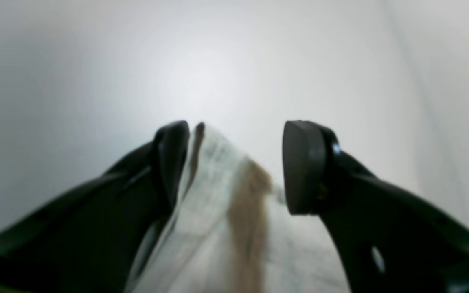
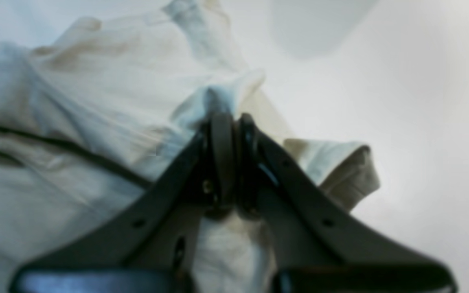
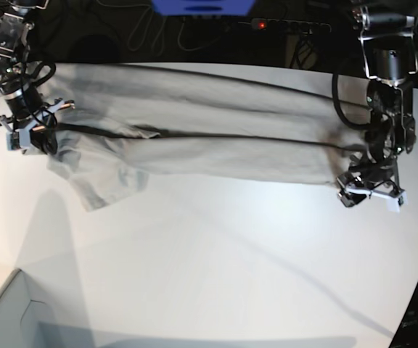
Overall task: Layout the t-shirt on the table in an organized manner, then fold the t-shirt properly
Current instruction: 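Hold the folded shirt edges with both grippers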
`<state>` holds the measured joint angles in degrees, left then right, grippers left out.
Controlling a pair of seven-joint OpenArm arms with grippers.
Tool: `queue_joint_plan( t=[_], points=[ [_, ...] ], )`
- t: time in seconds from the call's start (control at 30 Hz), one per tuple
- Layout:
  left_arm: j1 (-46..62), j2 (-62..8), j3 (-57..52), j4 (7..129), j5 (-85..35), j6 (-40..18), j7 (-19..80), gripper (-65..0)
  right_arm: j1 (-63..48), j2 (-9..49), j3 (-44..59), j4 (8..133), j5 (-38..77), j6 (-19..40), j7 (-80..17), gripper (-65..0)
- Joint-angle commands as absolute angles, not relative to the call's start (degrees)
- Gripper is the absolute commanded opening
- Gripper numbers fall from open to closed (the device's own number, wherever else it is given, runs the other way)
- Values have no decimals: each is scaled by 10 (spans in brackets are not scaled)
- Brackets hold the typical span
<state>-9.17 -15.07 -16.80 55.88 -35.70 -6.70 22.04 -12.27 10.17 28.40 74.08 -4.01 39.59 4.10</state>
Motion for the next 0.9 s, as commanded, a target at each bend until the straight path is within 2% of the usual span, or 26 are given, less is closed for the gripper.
queue_joint_plan(
  t=[0.0, 0.07, 0.3, 0.8, 0.87],
  points=[
    [-105, -160, -171, 558, -360, -72, 207, -308, -119, 109, 286, 749, -28, 400, 57, -650],
    [-109, -160, -171, 554, -360, -72, 207, -354, -119, 109, 286, 749, -28, 400, 57, -650],
    [-113, -160, -171, 550, -360, -72, 207, -641, -119, 110, 286, 749, -28, 400, 57, -650],
    [-106, -160, -171, 574, -361, -70, 207, -650, -110, 110, 285, 748, -28, 400, 56, -650],
    [-100, -160, -171, 586, -364, -70, 207, -650, -111, 110, 289, 751, -28, 400, 56, -606]
  ],
)
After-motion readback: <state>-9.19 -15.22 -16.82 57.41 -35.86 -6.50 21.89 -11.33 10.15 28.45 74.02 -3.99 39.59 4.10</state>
